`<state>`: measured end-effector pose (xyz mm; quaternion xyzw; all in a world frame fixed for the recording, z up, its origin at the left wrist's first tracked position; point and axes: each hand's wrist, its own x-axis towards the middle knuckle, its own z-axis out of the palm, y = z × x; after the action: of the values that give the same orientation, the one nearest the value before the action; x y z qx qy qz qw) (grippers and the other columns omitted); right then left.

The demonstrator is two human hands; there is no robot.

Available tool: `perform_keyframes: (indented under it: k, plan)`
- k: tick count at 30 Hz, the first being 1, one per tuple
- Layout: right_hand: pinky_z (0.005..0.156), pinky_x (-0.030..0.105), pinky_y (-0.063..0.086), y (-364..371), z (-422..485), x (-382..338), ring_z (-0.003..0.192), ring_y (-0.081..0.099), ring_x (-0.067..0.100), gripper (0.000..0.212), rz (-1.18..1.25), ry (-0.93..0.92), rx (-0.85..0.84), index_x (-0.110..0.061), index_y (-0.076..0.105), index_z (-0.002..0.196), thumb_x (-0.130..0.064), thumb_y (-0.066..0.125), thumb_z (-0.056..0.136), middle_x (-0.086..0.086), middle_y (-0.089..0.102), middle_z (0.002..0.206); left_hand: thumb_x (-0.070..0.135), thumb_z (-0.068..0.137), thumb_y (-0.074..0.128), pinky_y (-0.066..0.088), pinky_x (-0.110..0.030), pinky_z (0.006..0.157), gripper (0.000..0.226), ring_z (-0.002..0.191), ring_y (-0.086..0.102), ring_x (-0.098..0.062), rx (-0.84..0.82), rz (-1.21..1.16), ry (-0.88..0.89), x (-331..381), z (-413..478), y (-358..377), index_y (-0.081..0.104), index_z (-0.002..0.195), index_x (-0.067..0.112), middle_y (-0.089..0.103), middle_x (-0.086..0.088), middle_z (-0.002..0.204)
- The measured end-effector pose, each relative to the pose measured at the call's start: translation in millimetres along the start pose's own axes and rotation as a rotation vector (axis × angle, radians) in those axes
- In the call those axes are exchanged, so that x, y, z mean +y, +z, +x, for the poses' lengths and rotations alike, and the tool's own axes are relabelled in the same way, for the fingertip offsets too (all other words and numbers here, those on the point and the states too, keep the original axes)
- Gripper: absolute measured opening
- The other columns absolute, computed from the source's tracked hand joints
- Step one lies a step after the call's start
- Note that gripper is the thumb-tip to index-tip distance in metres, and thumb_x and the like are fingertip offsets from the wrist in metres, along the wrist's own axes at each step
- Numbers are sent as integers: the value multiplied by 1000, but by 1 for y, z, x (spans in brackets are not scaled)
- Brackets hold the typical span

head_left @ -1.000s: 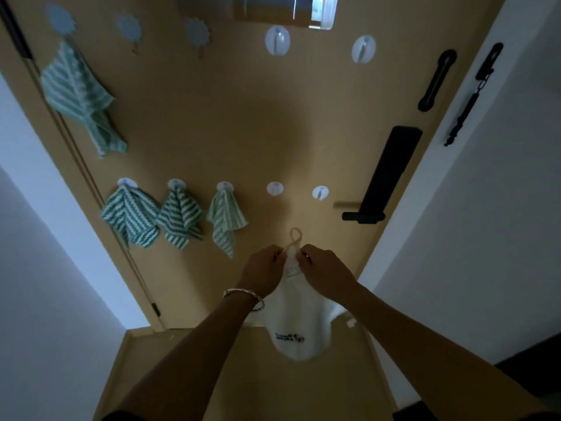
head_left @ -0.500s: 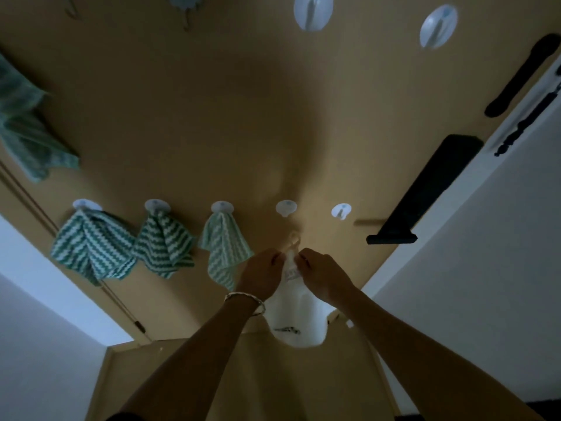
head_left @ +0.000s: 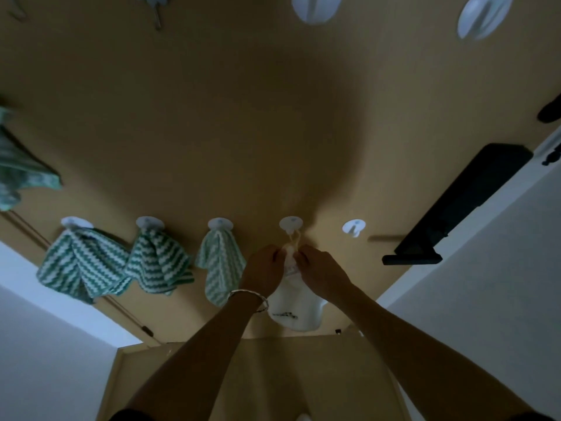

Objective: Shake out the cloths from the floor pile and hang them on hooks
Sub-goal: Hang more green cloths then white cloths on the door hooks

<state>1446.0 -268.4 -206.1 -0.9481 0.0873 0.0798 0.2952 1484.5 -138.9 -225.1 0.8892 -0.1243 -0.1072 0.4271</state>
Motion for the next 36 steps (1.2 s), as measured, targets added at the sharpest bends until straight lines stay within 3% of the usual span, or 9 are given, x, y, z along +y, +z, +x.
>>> perform_keyframes:
  k: [2,7,10,13,18,21,24,30,36]
  plan:
    - [64,30,36,-3,7,2,80,59,27,21,19,-11,-8,-14,44,87,-25,35,103,13,63,89,19,100,40,33,-32,67,31,75,52,-31,7,8,-18,2,6,1,45,69,13,52,-8,72]
    - [64,27,33,-6,19,9,73,49,16,19,36,-21,-34,-15,43,87,-23,35,103,0,54,80,26,98,40,44,-34,81,31,95,60,-31,46,67,-76,5,18,8,61,101,3,65,-16,99]
    - [64,28,33,-5,23,10,71,48,17,21,35,-25,-53,-15,42,86,-23,35,103,-6,47,70,23,99,40,43,-35,82,32,95,58,-32,54,95,-57,5,18,9,61,101,0,64,-17,99]
    - [66,29,36,-1,29,12,75,51,19,22,55,-28,-64,-14,45,84,-24,36,102,0,52,77,15,99,39,39,-39,78,32,91,57,-35,60,99,-43,4,16,10,61,93,-7,62,-22,94]
    - [65,27,33,7,32,16,76,52,21,24,27,-41,-103,-16,43,80,-23,36,103,-5,46,73,25,98,41,45,-35,84,32,98,60,-32,54,76,-156,-4,18,13,63,102,2,66,-16,102]
    - [64,27,32,8,28,19,78,52,21,25,30,-30,-116,-12,48,86,-23,35,103,4,54,83,26,98,41,44,-33,83,32,99,60,-31,18,99,-176,-6,17,16,62,103,3,65,-16,103]
    - [74,32,42,8,25,21,93,59,30,32,20,0,-151,-7,55,104,-29,32,103,13,61,100,26,99,41,44,-33,85,32,102,59,-31,-14,116,-206,-8,13,19,60,107,3,65,-16,107]
    - [78,33,45,2,14,24,96,59,24,31,75,63,-148,-10,58,106,-34,38,100,9,64,106,19,99,41,33,-27,101,38,125,47,-28,-38,114,-170,-8,5,14,47,133,2,51,-16,135]
    - [76,30,45,-13,0,7,96,60,21,30,80,50,-106,-15,59,112,-35,41,99,6,64,108,15,99,40,36,-29,93,30,114,53,-29,-2,53,-71,1,-7,2,53,121,0,57,-17,123]
